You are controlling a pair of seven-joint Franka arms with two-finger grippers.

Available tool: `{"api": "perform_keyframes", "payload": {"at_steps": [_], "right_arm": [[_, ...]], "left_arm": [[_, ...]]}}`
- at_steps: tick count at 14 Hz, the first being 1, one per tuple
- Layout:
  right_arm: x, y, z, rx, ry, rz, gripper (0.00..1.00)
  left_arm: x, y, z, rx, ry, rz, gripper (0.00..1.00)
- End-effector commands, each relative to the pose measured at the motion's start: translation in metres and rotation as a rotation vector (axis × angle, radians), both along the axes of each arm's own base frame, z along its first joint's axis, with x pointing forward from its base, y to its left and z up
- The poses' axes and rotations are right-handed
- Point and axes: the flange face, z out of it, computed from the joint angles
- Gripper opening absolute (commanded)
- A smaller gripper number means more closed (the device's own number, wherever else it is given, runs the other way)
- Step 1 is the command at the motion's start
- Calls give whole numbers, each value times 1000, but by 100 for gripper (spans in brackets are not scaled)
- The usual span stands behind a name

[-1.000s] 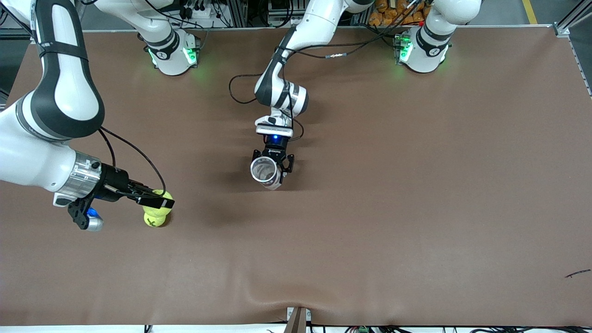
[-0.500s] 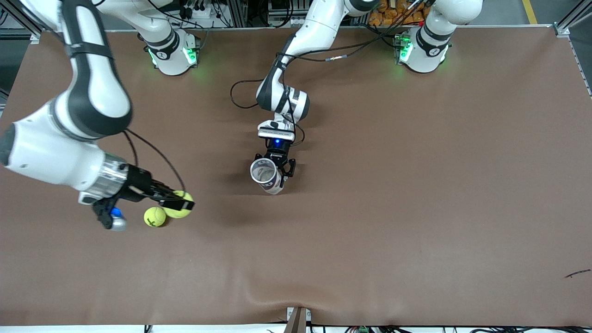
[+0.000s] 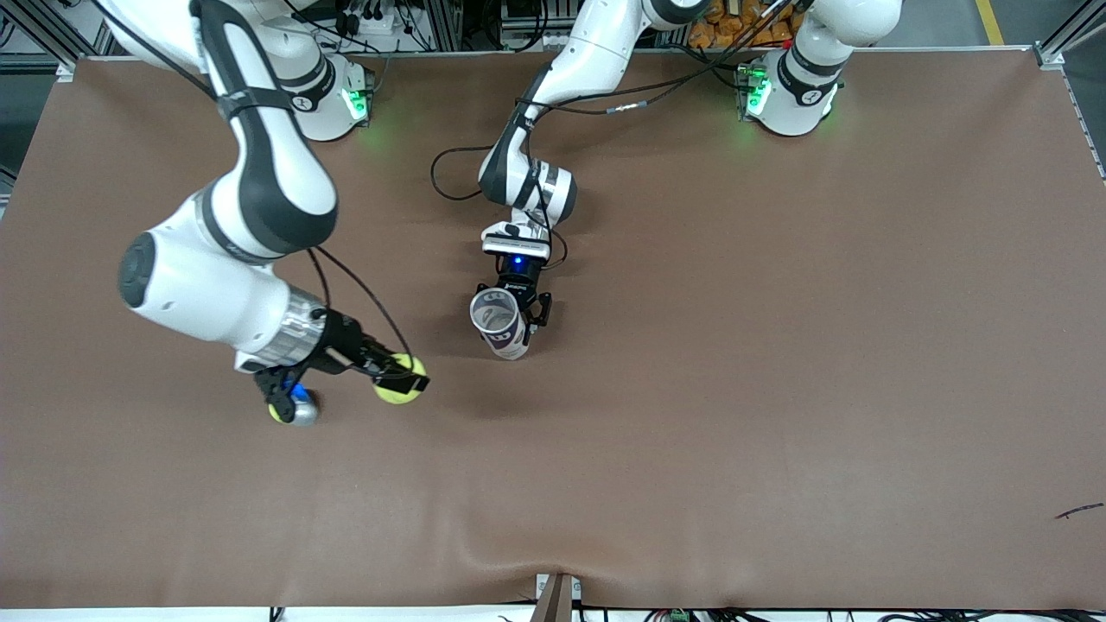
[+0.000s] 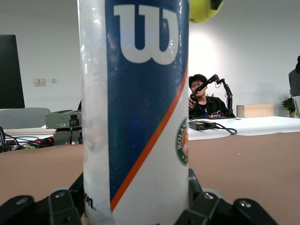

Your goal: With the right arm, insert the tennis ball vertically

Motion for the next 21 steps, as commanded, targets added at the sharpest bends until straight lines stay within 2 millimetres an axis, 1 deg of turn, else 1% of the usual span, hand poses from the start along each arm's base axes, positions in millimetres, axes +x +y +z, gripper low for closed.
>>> {"api": "perform_keyframes", "payload": {"at_steps": [1,2,3,4,5,6,7,8,10,11,12,13,15,19,21], "right_arm": [[-24,37,-10,1,78,-42,0],[-36,42,-17,-11,120,-31,0],[-49,41,-16,-20,170,-5,0],[-58,38,-7,-20,204,15,0],[-63,35,1,-19,231,24,0],[-64,35,3,-20,249,14,0],[-65,37,-2,-24,259,9,0],[-68,42,-8,-31,275,3,0],[-80,65,-15,-47,318,-21,0],[-83,70,-15,-48,320,-25,0],[-83,76,-21,-52,320,-23,0],[-81,77,-24,-51,309,-32,0],[-85,87,-32,-58,309,-23,0],[-85,92,-46,-69,324,-38,0],[-83,92,-48,-67,322,-44,0]], "left_arm": [[3,2,-3,-141,-2,-49,81],[3,2,-3,-141,-2,-49,81],[3,2,-2,-140,-3,-48,82],[3,2,-2,-139,-3,-49,82],[3,2,-2,-133,-7,-54,82],[4,2,-1,-130,-9,-56,82],[4,2,-1,-130,-9,-56,83],[3,3,-2,-128,-7,-57,83],[3,3,-2,-120,-11,-63,83],[3,2,-2,-121,-11,-64,83],[3,3,-2,-120,-11,-63,83],[3,3,-2,-122,-10,-63,83],[4,3,-2,-121,-11,-63,83],[10,6,-1,-115,-26,-60,83],[10,7,-1,-114,-26,-59,83]]}}
